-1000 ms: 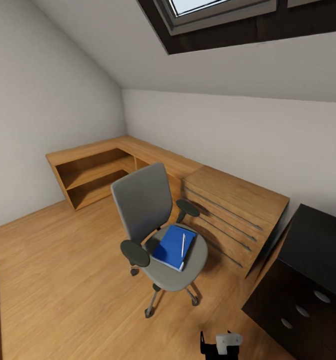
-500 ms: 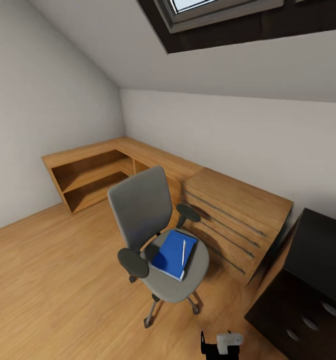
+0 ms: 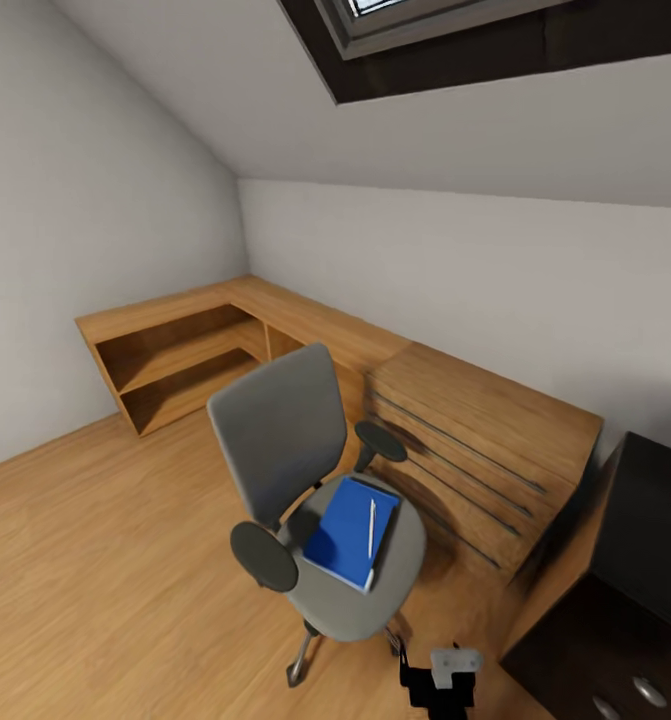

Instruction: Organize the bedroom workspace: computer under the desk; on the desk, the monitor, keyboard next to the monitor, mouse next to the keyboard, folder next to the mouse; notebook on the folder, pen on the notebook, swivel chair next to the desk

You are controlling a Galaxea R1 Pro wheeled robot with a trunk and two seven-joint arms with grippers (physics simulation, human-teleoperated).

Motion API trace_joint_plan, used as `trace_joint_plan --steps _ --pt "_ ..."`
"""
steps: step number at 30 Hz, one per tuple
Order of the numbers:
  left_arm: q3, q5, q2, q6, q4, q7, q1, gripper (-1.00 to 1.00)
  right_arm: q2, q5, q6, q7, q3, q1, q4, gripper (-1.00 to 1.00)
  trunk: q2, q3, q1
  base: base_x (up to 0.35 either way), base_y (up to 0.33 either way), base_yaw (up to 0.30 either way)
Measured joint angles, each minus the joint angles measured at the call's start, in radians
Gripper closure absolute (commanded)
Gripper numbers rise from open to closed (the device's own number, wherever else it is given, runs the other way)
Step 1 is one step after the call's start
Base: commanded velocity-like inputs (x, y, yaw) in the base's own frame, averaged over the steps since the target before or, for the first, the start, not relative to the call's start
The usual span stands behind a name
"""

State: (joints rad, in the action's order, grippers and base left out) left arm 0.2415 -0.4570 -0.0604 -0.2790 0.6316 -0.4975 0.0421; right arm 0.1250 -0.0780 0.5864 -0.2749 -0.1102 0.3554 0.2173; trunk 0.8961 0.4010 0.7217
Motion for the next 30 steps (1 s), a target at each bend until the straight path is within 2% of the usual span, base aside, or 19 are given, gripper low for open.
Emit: trace_joint_plan --steps 6,9,13,15,16,20,26,30 --pt "-0.13 -0.021 -0.008 0.011 0.113 0.004 0.0 -1.0 0.001 0.025 -0.084 -0.001 0.002 0.022 0.071 -1.0 0.0 0.0 0.0 0.09 0.0 0.0" --pt "-0.163 -0.025 -0.01 0.027 0.187 0.003 0.0 -1.0 0.001 0.03 -0.156 -0.002 0.002 0.045 0.112 -1.0 0.0 0.0 0.0 0.041 0.0 0.0" --pt "-0.184 -0.028 -0.011 0.083 0.284 0.002 0.0 -1.0 0.001 0.034 -0.256 -0.002 0.002 0.085 0.166 -1.0 0.0 0.0 0.0 0.125 0.0 0.0" --pt "-0.191 -0.028 -0.011 0.125 0.329 0.0 0.0 -1.0 0.001 0.036 -0.299 -0.002 0.003 0.107 0.184 -1.0 0.0 0.0 0.0 0.229 0.0 0.0" --pt "-0.196 -0.028 -0.012 0.172 0.372 -0.001 0.0 -1.0 0.002 0.039 -0.337 -0.002 0.004 0.129 0.196 -1.0 0.0 0.0 0.0 0.264 0.0 0.0" --pt "-0.215 -0.033 -0.012 0.269 0.463 -0.003 0.0 -1.0 0.005 0.055 -0.411 -0.003 0.006 0.179 0.207 -1.0 0.0 0.0 0.0 0.288 0.0 0.0" --pt "-0.284 -0.038 -0.013 0.411 0.622 -0.005 0.001 -1.0 0.015 0.104 -0.532 -0.002 0.007 0.238 0.213 -1.0 0.0 0.0 0.0 0.31 0.0 0.0" --pt "-0.34 -0.04 -0.014 0.542 0.77 -0.004 0.0 -1.0 0.041 0.14 -0.635 0.004 0.007 0.267 0.215 -1.0 0.0 0.0 0.0 0.319 0.0 0.0"
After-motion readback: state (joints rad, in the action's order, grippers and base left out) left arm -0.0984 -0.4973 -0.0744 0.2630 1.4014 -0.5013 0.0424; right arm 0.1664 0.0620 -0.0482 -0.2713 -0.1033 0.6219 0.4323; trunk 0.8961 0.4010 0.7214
